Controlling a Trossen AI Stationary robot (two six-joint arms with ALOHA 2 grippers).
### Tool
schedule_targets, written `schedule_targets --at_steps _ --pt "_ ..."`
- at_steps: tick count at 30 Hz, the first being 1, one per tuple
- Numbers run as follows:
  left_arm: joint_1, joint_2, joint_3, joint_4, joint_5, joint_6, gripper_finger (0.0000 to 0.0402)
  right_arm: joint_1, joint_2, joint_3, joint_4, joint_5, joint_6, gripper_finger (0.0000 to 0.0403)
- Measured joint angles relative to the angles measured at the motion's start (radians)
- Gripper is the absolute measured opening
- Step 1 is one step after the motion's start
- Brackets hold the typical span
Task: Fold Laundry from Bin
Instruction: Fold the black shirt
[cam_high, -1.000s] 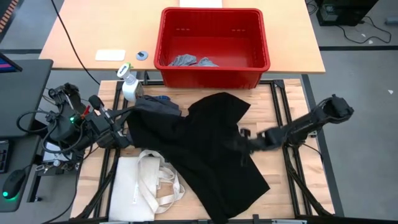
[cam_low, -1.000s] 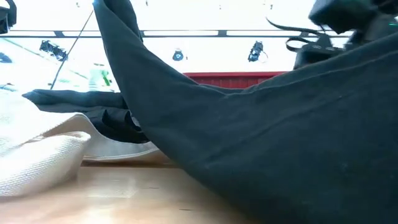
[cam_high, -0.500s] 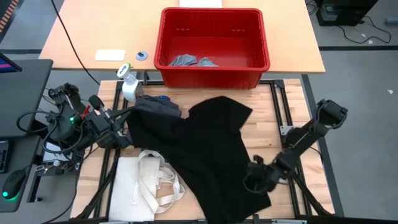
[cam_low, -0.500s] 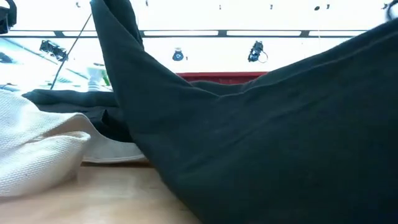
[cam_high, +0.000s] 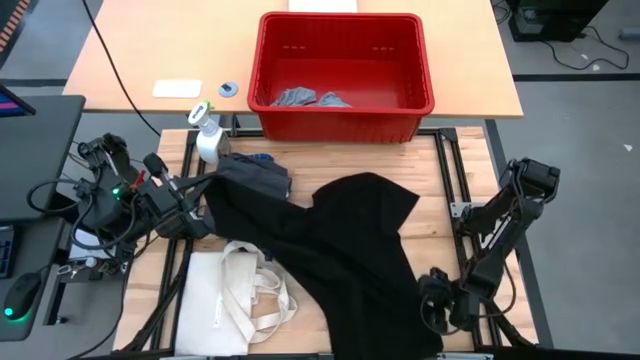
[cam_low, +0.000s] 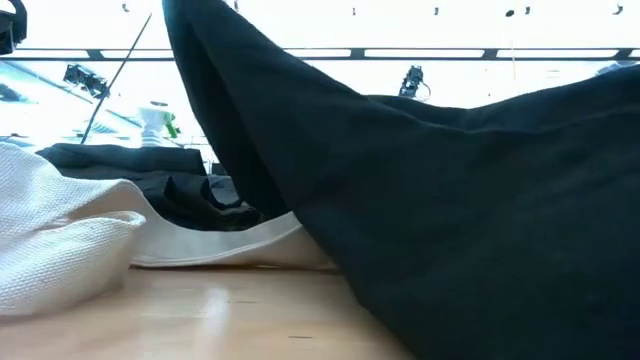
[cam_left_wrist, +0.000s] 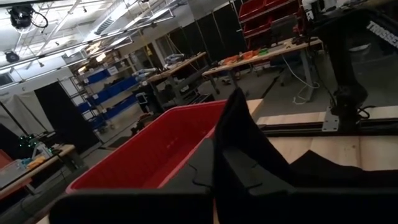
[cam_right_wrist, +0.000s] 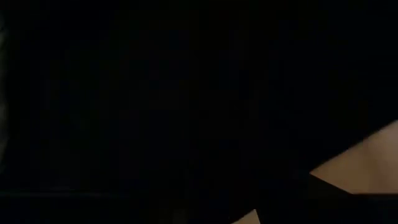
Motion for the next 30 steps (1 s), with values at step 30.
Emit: schedule_targets --at_steps 30 --pt "0.000 0.000 0.000 -0.077 0.022 -0.057 0.0013 -0.976 -0.102 -0.191 -0.215 0.325 -0.488 0.0059"
